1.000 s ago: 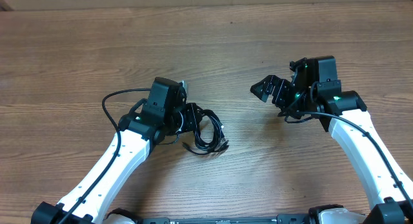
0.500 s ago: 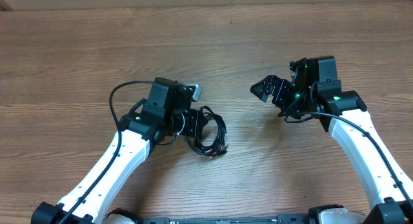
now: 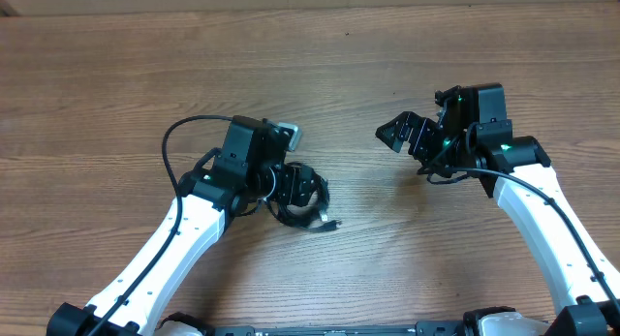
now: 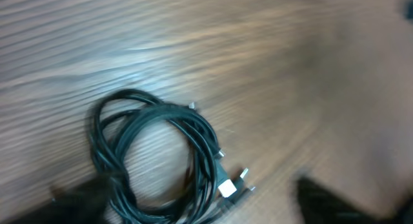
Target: Untangle cables
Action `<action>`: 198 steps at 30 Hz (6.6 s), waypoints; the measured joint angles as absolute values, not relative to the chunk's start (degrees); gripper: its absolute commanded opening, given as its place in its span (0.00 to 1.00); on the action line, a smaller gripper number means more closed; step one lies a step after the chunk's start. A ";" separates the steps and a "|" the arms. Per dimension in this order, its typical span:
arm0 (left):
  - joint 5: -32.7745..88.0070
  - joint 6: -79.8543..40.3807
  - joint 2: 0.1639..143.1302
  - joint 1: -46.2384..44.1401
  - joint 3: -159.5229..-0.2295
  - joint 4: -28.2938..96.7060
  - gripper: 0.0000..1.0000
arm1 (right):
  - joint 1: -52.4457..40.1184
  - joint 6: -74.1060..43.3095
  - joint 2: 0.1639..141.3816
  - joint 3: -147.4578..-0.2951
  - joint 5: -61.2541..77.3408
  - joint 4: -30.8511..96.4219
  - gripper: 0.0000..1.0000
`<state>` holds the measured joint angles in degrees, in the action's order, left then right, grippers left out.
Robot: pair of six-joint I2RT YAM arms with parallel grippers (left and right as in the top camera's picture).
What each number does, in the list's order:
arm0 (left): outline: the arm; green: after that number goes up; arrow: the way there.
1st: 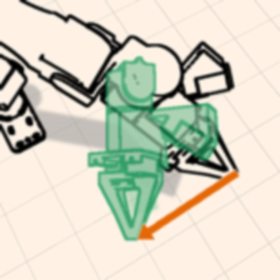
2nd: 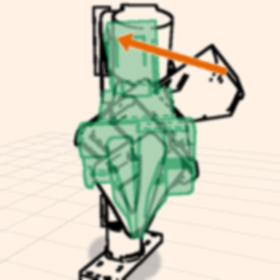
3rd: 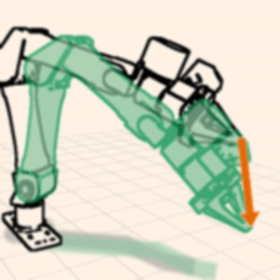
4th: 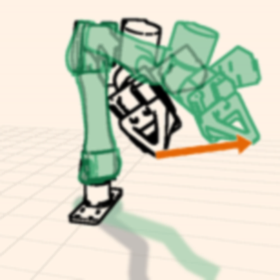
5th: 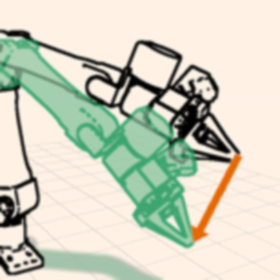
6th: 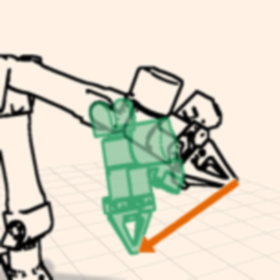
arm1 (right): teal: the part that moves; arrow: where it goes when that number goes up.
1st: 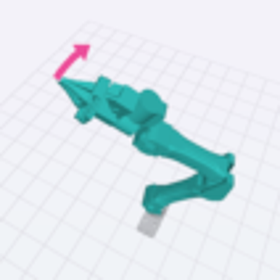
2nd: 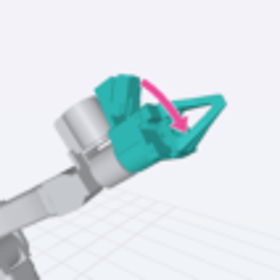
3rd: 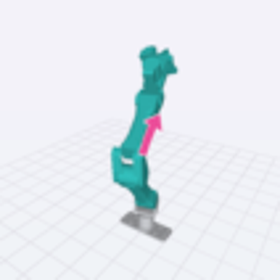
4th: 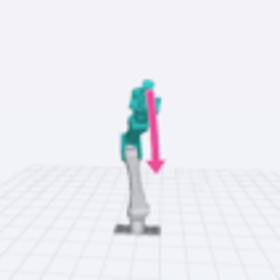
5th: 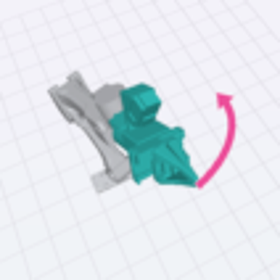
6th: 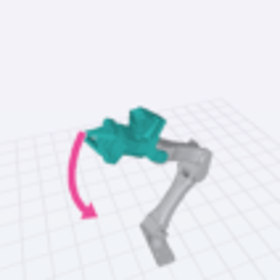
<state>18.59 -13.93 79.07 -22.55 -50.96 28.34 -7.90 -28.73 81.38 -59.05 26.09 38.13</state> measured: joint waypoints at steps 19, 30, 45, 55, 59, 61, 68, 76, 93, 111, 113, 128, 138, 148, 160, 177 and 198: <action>2.35 -34.22 84.38 -22.52 -50.98 26.76 0.58 | -7.92 -28.73 81.38 -59.05 26.76 38.79 1.00; 2.44 -40.60 94.80 -22.52 -51.00 23.29 0.63 | -7.92 -28.75 81.38 -59.05 26.79 39.92 1.00; 2.28 -45.50 94.89 -22.52 -51.00 20.21 0.46 | -7.92 -28.75 81.38 -59.05 26.76 39.92 1.00; 0.75 -47.62 94.89 -22.52 -51.00 20.93 0.36 | -7.90 -28.73 81.38 -59.05 26.79 40.84 1.00; 0.75 -48.45 94.89 -22.52 -51.00 20.51 0.34 | -7.90 -28.75 81.38 -59.05 26.81 41.43 1.00; 0.73 -49.08 94.89 -22.52 -51.00 20.51 0.33 | -7.90 -28.73 81.38 -59.05 26.81 41.78 1.00; 0.75 -49.69 95.42 -22.55 -51.00 20.45 0.30 | -7.90 -28.73 81.38 -59.05 26.79 42.09 1.00; 0.73 -50.87 98.17 -22.55 -51.00 20.10 0.04 | -7.90 -28.71 81.38 -59.05 26.79 42.44 1.00; 1.52 -49.10 93.03 -22.52 -56.58 28.60 0.04 | -8.12 -28.40 81.38 -59.05 31.00 46.52 0.84; 12.88 -44.69 81.25 -22.52 -58.22 23.97 0.04 | -25.50 -44.75 81.38 -59.05 31.66 40.88 0.91; 13.28 -45.32 81.25 -22.52 -58.22 23.92 0.04 | -26.83 -49.06 81.41 -59.05 28.21 41.52 0.91; 22.31 -49.41 76.77 -22.11 -58.17 19.40 0.04 | -30.39 -70.04 91.24 -60.62 9.89 44.14 0.90; 15.14 -49.15 66.54 -10.09 -58.50 18.44 0.04 | -28.25 -70.28 92.36 -60.18 -1.80 55.20 0.89; 11.29 -48.60 68.75 -11.64 -58.78 26.96 0.32 | -28.23 -66.39 92.42 -60.16 -4.97 51.96 0.92; 13.63 -51.37 89.41 -22.63 -58.78 20.40 0.61 | -23.51 -58.59 91.53 -60.80 -5.02 56.23 0.93; 25.87 -68.75 108.81 -24.40 -58.76 7.64 0.32 | -22.50 -53.95 90.15 -61.14 -2.72 55.46 0.93; 28.25 -47.22 104.40 -24.38 -58.76 6.02 0.04 | -22.50 -48.47 90.15 -61.17 3.14 56.27 1.00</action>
